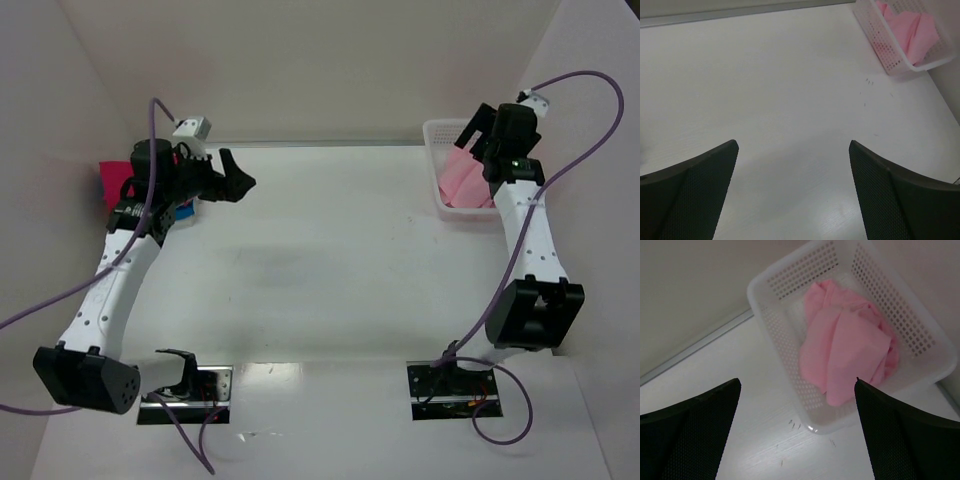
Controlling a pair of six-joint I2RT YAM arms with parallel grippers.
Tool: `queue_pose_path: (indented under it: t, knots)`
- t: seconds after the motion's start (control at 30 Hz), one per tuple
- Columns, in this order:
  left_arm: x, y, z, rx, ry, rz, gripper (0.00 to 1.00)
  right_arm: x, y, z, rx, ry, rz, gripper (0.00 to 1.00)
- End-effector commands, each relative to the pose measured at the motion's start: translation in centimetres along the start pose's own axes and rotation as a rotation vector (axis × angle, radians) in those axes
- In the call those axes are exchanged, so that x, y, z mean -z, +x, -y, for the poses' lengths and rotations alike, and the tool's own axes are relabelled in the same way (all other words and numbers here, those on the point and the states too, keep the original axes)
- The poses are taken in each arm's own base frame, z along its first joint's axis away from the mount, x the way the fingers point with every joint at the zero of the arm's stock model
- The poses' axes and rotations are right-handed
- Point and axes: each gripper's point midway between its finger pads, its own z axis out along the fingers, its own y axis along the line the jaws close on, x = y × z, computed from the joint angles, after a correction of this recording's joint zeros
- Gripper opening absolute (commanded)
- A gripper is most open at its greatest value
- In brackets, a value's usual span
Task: Fold and stack the t-shirts
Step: Grab crumpled tshirt from bin with the right arm
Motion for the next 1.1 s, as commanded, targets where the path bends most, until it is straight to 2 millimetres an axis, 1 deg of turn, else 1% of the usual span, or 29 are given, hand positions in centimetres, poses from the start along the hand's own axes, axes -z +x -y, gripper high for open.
queue_pose_path:
  t: [0.0,0.03,0.1,0.13,0.2,0.23,0.3,0.47,0.53,0.57,0.6,0.63,0.7,0.73,0.77,0.8,0.83,0.9,0.93,1.0,1.03,1.07]
  knots:
    - [-1.8,-4.1,2.0,-0.102,0.017,0.081,0.99,-3.3,-1.9,2.4,0.009,0.09,-0.002,1.0]
    - [-2.8,-4.1,2.3,-0.101,0.017,0.066,0.99,-4.9,-1.5,2.8,0.016,0.105,-0.023,1.0]
    - [-4.0,-4.3,3.2,-0.1,0.036,0.052,0.99,-7.9,-0.3,4.1,0.03,0.157,-0.073,1.0]
    - [-4.7,-3.6,3.9,-0.102,0.054,0.031,0.99,-8.5,0.1,4.2,0.033,0.162,-0.088,1.0]
    - [-5.1,-3.3,5.0,-0.101,0.079,0.02,0.99,-9.7,0.1,4.6,0.032,0.178,-0.104,1.0]
    - [-5.3,-2.9,5.0,-0.099,0.079,0.009,0.99,-10.9,1.1,5.2,0.034,0.193,-0.129,1.0]
    - [-5.6,-2.0,5.7,-0.102,0.092,-0.009,0.99,-12.5,3.3,6.0,0.048,0.226,-0.189,1.0]
    - [-6.1,0.4,4.6,-0.125,0.038,-0.068,0.99,-14.9,7.4,7.5,0.061,0.283,-0.275,1.0]
    - [-6.1,0.7,4.0,-0.132,0.003,-0.079,0.99,-15.9,9.3,8.2,0.062,0.31,-0.309,0.99]
    - [-6.0,0.8,3.7,-0.139,-0.008,-0.084,0.99,-16.1,10.1,8.5,0.066,0.315,-0.326,0.96]
    - [-6.0,0.5,3.7,-0.141,-0.013,-0.079,0.99,-16.2,10.6,8.6,0.066,0.319,-0.336,0.83]
    - [-6.2,0.9,3.5,-0.138,-0.016,-0.093,0.99,-16.4,11.3,8.8,0.061,0.324,-0.349,0.56]
    - [-6.4,0.7,3.5,-0.138,-0.016,-0.092,0.99,-16.4,11.7,8.7,0.051,0.32,-0.358,0.25]
    - [-6.6,1.0,3.4,-0.136,-0.017,-0.1,0.99,-16.1,10.7,8.4,0.044,0.311,-0.332,0.14]
    - [-6.7,0.8,3.7,-0.138,-0.003,-0.093,0.99,-15.6,9.6,8.1,0.03,0.302,-0.303,0.02]
    - [-7.0,0.9,4.0,-0.13,0.014,-0.093,0.99,-15.1,9.1,7.6,0.021,0.28,-0.297,0.0]
    - [-7.3,1.3,4.2,-0.125,0.033,-0.107,0.99,-14.0,6.9,6.7,0.008,0.249,-0.25,0.0]
    - [-7.9,1.3,4.8,-0.14,0.083,-0.114,0.99,-11.6,2.5,4.0,0.022,0.181,-0.149,0.0]
    - [-8.4,1.3,5.2,-0.154,0.115,-0.122,0.99,-10.2,-0.2,2.3,0.023,0.142,-0.088,0.0]
    - [-8.7,0.7,6.6,-0.181,0.199,-0.121,0.99,-6.6,-3.7,-0.5,0.031,0.079,-0.015,0.0]
    - [-9.0,1.0,7.2,-0.178,0.232,-0.134,0.99,-5.2,-5.3,-1.4,0.029,0.053,0.022,0.0]
    - [-9.5,0.9,8.1,-0.182,0.277,-0.143,0.99,-3.3,-7.3,-2.6,0.027,0.021,0.068,0.0]
